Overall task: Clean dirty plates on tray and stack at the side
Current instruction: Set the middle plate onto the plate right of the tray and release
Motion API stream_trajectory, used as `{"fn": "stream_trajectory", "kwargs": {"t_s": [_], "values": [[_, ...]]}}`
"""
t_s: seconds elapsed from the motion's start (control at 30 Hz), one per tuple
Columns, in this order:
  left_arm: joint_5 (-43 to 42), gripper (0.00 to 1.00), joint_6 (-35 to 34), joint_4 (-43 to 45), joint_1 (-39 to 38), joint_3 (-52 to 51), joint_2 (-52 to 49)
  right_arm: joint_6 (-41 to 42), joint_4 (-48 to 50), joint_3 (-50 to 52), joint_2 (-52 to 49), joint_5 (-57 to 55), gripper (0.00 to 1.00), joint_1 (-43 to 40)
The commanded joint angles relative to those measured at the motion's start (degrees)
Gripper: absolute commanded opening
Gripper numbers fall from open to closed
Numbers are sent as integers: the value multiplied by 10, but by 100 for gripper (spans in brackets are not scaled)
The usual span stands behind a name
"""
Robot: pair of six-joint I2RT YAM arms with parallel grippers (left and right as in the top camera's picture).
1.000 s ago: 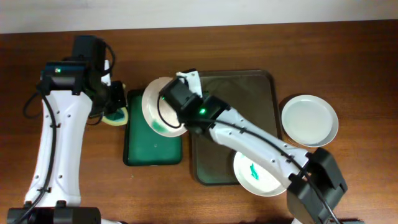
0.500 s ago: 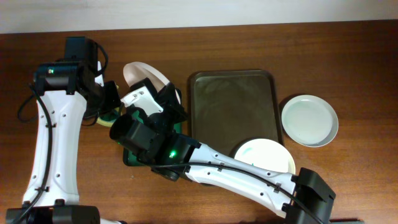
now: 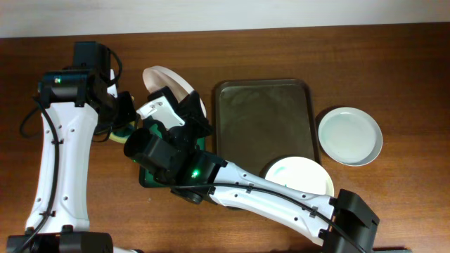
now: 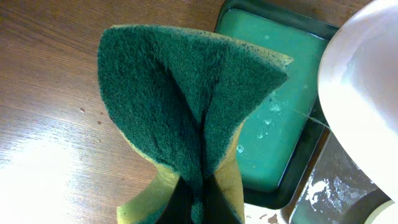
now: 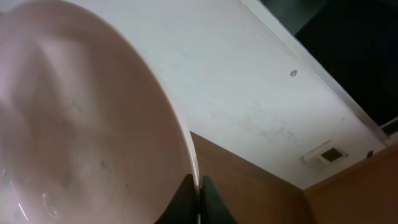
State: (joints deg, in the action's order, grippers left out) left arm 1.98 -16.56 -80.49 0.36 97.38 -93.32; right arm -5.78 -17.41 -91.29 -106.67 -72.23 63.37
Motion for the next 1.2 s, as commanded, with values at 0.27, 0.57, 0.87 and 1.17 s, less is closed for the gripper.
{"fn": "stream_trajectory", "kwargs": {"t_s": [0.27,0.57,0.87,1.17], "values": [[4,0,-8,3,2,-2,7,281,-180,-13,5,458,4,-116],[4,0,-8,4,2,-2,7,292,-281,-13,47,751,4,-331],[4,0,-7,7,2,-2,7,285,-488,-11,111,760,4,-730],[4,0,-5,7,2,-2,7,286,-502,141,102,700,4,-901]]}}
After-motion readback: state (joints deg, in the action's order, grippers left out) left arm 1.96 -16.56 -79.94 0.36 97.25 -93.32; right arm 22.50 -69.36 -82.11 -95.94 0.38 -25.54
